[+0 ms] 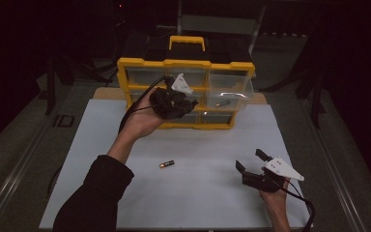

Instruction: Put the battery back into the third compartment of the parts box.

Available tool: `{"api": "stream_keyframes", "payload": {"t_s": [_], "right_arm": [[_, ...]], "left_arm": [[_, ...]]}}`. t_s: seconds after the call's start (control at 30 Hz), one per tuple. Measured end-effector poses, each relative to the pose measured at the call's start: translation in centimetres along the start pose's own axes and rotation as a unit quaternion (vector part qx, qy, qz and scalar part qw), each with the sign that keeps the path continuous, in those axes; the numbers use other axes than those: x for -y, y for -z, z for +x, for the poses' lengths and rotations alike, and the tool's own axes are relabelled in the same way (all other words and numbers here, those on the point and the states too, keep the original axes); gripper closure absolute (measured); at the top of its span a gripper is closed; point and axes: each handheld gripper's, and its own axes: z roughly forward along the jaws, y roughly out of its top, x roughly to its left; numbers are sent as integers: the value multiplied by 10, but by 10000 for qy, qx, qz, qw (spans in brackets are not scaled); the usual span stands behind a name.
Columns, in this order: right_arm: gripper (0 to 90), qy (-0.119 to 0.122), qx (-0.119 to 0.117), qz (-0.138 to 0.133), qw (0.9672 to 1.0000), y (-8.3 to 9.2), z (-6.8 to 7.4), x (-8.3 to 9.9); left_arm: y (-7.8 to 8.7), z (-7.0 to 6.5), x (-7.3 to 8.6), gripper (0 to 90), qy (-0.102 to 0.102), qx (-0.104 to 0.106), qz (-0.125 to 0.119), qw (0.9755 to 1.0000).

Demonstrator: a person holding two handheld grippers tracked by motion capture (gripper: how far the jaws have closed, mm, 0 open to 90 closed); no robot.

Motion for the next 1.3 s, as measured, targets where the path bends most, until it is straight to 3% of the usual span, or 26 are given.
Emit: {"api": "stream_keyframes", "payload": {"t_s": [0.67, 1.3], "right_arm": [[112, -6, -5, -4, 10000, 0, 0, 0], [112, -1, 0, 3, 10000, 0, 0, 0]], "left_arm": [[8, 5, -12, 776, 115, -146, -385, 9991], [12, 8, -27, 776, 231, -295, -822, 9959]]}}
